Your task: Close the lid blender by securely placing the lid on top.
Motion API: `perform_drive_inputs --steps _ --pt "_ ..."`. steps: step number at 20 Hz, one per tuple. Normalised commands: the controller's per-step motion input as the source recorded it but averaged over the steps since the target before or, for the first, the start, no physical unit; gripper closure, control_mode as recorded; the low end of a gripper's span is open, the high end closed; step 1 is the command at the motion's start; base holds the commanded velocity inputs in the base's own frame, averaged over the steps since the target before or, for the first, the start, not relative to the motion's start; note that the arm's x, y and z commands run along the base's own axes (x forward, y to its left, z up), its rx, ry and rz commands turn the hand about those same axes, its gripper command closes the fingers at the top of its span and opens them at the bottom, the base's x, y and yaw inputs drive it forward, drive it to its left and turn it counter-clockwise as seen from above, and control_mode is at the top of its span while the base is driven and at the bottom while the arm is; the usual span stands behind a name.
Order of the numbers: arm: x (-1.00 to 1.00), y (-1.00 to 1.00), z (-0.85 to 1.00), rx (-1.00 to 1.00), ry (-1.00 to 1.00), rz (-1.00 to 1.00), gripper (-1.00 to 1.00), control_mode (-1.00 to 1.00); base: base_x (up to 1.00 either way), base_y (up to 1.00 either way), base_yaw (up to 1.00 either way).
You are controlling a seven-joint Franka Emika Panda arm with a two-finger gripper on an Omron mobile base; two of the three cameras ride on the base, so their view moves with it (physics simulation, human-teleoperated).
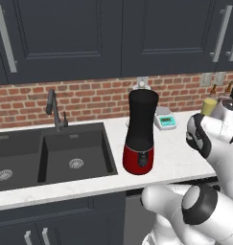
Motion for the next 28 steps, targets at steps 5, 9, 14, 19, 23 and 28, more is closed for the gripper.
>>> perform_drive_inputs --steps 5,9,14,19,23,28 --pt "-0.22 0.01 0.88 0.0 -0.03 0.0 1.0 -1.0 0.0 0.0 0.0" --pt "-0.16 0.02 0.94 0.0 -0.01 0.0 1.0 -1.0 0.0 0.0 0.0" --pt "-0.11 0.11 0.75 0.0 -0.02 0.0 1.0 -1.0 0.0 0.0 0.0" --pt "-0.01 0.35 0.5 0.0 -0.06 0.0 1.0 -1.0 0.0 0.0 0.0" --pt "0.0 0.55 0.41 0.0 -0.07 0.0 1.0 -1.0 0.0 0.0 0.0" --pt "0.0 0.67 0.29 0.0 -0.05 0.0 1.0 -1.0 0.0 0.0 0.0"
